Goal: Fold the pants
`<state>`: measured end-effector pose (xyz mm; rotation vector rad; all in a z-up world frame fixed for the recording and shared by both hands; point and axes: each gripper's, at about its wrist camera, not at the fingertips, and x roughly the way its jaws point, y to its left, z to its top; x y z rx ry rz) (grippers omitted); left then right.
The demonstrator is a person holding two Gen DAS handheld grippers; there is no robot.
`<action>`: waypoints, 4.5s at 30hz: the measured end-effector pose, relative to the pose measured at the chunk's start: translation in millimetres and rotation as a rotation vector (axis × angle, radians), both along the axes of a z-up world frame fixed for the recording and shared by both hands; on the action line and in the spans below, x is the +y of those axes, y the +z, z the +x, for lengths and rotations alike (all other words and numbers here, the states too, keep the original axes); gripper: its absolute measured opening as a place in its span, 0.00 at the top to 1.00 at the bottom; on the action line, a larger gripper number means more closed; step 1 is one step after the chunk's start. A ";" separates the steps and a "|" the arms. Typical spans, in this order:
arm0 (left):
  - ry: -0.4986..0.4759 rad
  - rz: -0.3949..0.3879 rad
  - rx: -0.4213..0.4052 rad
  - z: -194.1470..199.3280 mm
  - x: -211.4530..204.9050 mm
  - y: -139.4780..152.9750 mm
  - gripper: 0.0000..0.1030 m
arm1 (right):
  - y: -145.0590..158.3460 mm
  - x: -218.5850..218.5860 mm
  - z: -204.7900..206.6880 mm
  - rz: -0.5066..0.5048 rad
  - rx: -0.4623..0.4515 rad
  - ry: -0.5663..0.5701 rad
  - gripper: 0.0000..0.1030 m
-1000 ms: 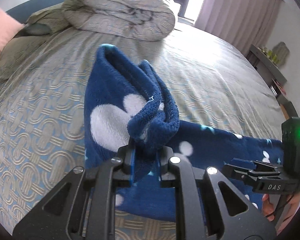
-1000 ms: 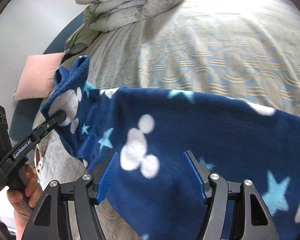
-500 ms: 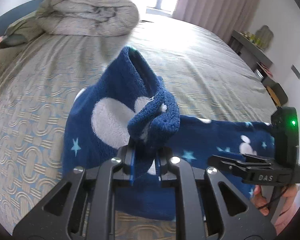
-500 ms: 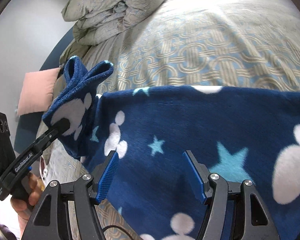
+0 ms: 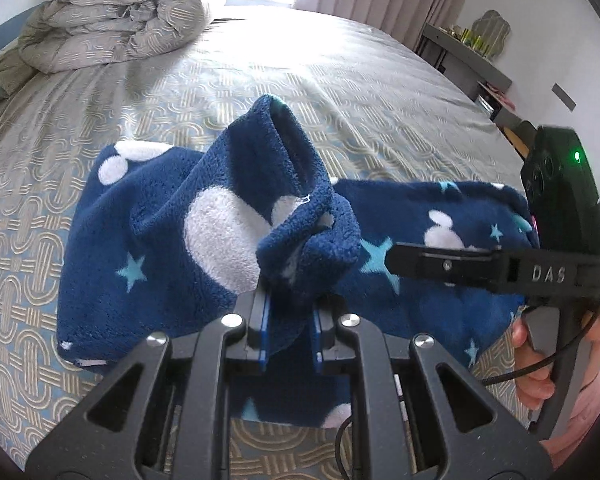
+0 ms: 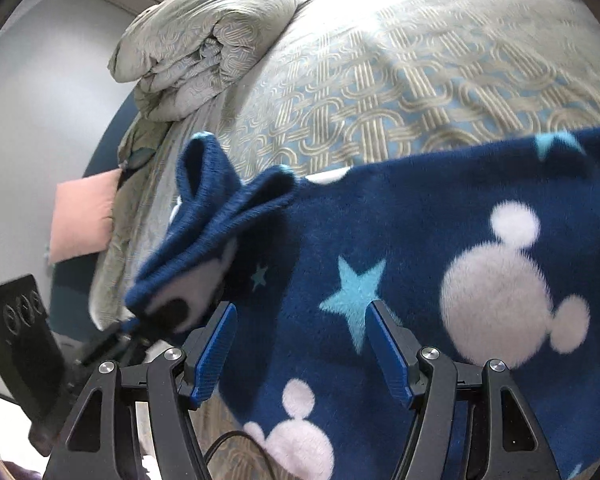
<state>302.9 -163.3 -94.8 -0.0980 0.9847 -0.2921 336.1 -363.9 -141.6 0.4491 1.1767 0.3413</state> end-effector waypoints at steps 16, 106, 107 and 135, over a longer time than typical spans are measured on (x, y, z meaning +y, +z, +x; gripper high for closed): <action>-0.020 -0.016 -0.007 -13.9 -19.2 -0.6 0.83 | 10.3 19.0 9.1 0.081 0.032 0.058 0.28; 0.202 -0.005 -0.045 -29.7 144.5 -78.6 0.77 | 53.9 36.4 23.0 0.043 -0.060 0.129 0.86; 0.202 -0.003 -0.044 -28.8 144.3 -79.0 0.77 | 50.0 33.4 21.8 0.027 -0.063 0.127 0.86; 0.216 0.060 -0.026 -29.0 133.8 -76.1 0.77 | 12.5 45.8 -38.1 -0.187 0.048 0.232 0.61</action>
